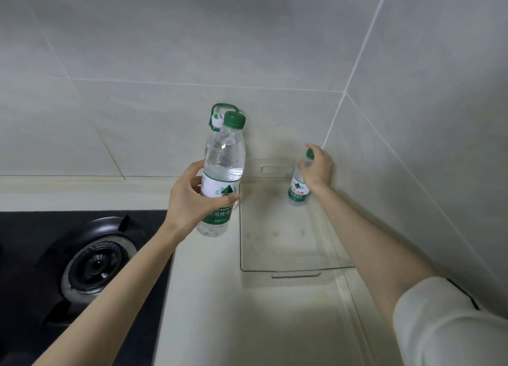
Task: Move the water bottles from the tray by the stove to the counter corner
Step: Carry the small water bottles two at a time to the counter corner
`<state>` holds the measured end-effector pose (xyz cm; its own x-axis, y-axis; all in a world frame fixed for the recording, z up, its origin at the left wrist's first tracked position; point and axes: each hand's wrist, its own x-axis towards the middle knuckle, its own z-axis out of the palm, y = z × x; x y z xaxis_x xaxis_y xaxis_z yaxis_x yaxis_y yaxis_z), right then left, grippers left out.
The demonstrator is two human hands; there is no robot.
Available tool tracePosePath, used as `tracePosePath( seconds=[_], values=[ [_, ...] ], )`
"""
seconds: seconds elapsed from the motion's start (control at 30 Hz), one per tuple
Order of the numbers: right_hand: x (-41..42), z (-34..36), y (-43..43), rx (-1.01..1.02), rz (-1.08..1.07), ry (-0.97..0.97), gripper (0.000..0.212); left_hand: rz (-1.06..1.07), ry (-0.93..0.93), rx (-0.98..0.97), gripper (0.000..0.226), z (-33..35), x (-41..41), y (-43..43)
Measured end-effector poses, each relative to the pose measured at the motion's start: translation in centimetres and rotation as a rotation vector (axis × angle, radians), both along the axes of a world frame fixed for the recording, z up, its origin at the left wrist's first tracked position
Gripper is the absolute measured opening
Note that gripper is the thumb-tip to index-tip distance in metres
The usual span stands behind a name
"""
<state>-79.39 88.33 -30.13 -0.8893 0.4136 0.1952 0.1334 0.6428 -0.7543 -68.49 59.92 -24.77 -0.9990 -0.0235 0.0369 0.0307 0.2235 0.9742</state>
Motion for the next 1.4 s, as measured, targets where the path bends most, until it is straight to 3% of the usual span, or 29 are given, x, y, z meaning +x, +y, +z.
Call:
tracePosePath(
  seconds=[0.13, 0.3, 0.63, 1.0, 1.4],
  values=[
    [-1.3, -0.8, 0.6, -0.002, -0.055, -0.003, 0.042, 0.005, -0.022, -0.003, 0.071, -0.5, -0.3, -0.1],
    [-0.2, -1.3, 0.1, 0.025, -0.054, 0.121, 0.035, 0.008, -0.055, 0.016, 0.076, -0.9, -0.6, 0.2],
    [2.6, 0.9, -1.8, -0.133, 0.021, 0.192, 0.044, 0.062, -0.064, 0.052, 0.071, 0.2, 1.6, -0.6],
    [9.3, 12.3, -9.2, -0.383, 0.486, 0.403, 0.043, 0.225, 0.036, 0.121, 0.061, 4.5, 7.1, -4.4],
    [16.2, 17.7, -20.0, -0.378, 0.962, 0.401, 0.033, 0.521, 0.145, 0.066, 0.062, 7.7, 18.4, -10.5]
  ],
)
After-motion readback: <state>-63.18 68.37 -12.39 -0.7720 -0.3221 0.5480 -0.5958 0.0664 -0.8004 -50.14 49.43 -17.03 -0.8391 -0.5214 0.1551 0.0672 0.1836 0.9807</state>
